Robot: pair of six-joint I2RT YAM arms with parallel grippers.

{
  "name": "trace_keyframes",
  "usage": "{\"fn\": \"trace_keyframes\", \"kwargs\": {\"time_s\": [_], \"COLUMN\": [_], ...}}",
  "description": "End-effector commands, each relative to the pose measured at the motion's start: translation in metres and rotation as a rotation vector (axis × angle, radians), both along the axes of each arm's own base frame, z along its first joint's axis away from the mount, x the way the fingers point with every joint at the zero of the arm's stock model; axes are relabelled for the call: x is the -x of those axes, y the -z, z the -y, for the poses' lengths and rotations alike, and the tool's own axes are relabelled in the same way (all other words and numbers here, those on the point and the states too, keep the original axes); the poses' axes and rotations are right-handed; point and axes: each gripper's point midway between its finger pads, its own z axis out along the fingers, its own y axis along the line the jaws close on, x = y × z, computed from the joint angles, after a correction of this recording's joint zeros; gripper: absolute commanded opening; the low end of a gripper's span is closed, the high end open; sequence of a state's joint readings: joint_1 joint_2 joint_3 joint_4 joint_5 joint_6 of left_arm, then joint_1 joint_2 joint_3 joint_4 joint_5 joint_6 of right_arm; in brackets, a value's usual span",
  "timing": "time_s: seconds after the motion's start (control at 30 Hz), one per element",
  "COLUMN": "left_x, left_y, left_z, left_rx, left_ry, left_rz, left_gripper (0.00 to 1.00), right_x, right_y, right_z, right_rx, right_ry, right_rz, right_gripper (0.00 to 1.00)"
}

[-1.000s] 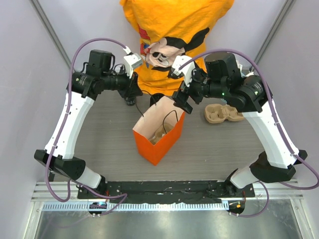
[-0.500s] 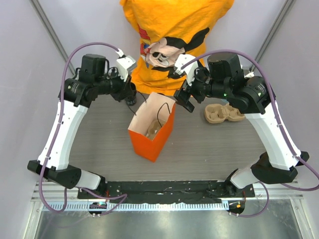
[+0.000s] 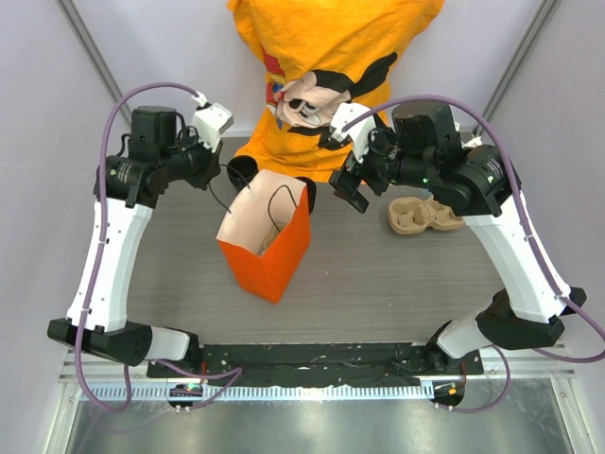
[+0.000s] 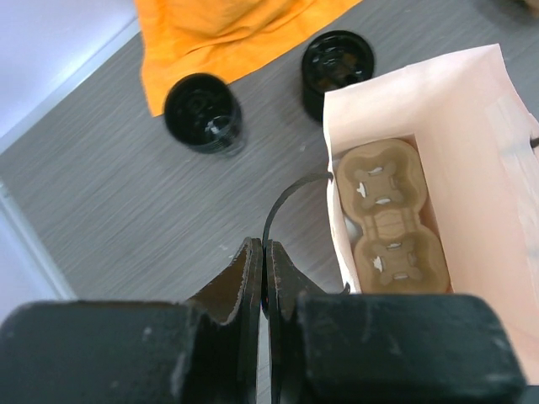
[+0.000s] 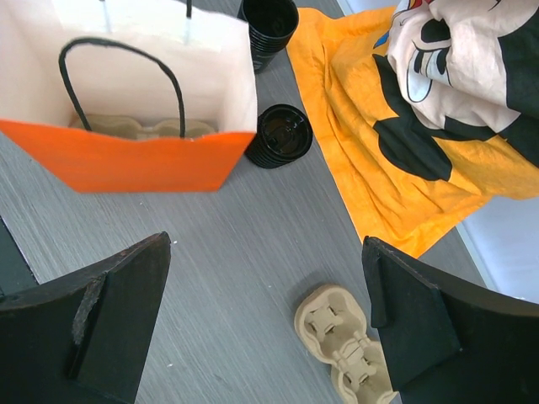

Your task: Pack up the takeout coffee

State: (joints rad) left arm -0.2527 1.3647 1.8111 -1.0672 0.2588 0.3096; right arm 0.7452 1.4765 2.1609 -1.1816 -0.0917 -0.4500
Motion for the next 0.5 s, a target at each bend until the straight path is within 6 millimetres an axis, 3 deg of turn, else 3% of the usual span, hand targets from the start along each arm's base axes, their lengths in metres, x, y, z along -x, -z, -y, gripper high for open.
{"fn": "trace_keyframes", "kwargs": {"time_s": [0.0, 0.47], "left_x": [0.0, -0.014], "left_y": [-0.018, -0.027], "left_z": [-0.028, -0.096], "left_rx": [-0.05, -0.134], "left_ry": [-0.069, -0.222], "left_rz": [0.087, 0.138], "left_gripper": [0.07, 0.07], "right_x": [0.001, 0.002], "right_y": [-0.019, -0.019], "right_z": [0.006, 0.006], "right_rx": [-0.039, -0.039], "right_ry": [0.011, 0.011], "right_rz": [0.068, 0.068], "right_gripper": [0.99, 1.0]}}
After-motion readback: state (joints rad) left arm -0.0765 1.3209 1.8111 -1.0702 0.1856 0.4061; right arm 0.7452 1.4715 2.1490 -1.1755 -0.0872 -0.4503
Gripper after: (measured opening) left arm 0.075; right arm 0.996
